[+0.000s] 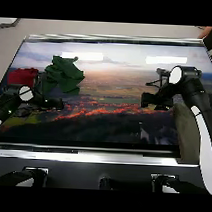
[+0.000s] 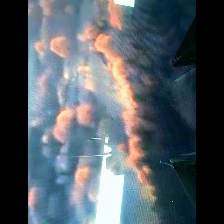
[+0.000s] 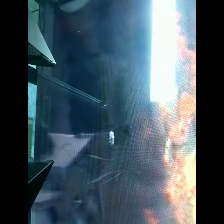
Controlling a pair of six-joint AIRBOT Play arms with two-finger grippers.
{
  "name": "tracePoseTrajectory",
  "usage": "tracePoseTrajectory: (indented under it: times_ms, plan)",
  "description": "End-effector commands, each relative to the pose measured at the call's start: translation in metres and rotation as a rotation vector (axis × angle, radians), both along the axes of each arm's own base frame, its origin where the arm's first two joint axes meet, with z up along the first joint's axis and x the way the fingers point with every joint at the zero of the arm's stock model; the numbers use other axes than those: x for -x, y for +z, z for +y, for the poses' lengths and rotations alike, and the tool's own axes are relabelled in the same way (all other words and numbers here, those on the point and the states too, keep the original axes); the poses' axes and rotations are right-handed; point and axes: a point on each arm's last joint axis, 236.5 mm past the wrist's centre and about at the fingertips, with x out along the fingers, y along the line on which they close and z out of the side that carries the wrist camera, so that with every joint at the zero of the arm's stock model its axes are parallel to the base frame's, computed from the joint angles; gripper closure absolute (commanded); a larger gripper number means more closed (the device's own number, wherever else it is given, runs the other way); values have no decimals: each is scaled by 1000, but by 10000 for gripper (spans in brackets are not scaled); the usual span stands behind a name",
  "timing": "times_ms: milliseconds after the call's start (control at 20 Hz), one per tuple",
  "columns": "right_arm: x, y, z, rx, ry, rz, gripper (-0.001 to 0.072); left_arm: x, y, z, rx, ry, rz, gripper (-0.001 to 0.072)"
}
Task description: Fold the shirts.
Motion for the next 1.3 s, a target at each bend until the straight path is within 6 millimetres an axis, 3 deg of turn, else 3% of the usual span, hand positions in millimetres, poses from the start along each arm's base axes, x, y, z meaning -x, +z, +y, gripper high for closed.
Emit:
tracePoseTrajectory:
  times_ms: [0, 650, 900, 1000, 1100, 1150, 1250]
  plan:
    - [0, 0, 0, 0, 1, 1, 38, 0, 0, 0, 0, -1, 0, -10]
    - [0, 0, 1, -1, 1, 1, 40, 0, 0, 0, 2, 1, -2, -10]
    - [-18, 2, 3, -11, -9, -77, 38, -30, 15, -7, 38, 12, -129, -13]
    - [-31, 4, -2, 8, -15, -130, 32, -51, 46, 19, 5, 56, -205, -13]
    - [-37, 5, -4, 17, -17, -157, 32, -71, 87, 79, -1, 208, -286, -13]
    - [-37, 5, -4, 17, -18, -158, 32, -69, 99, 120, 14, 345, -291, -13]
    - [-35, 5, -4, 17, -16, -147, 32, -39, 88, 191, 70, 564, -210, -13]
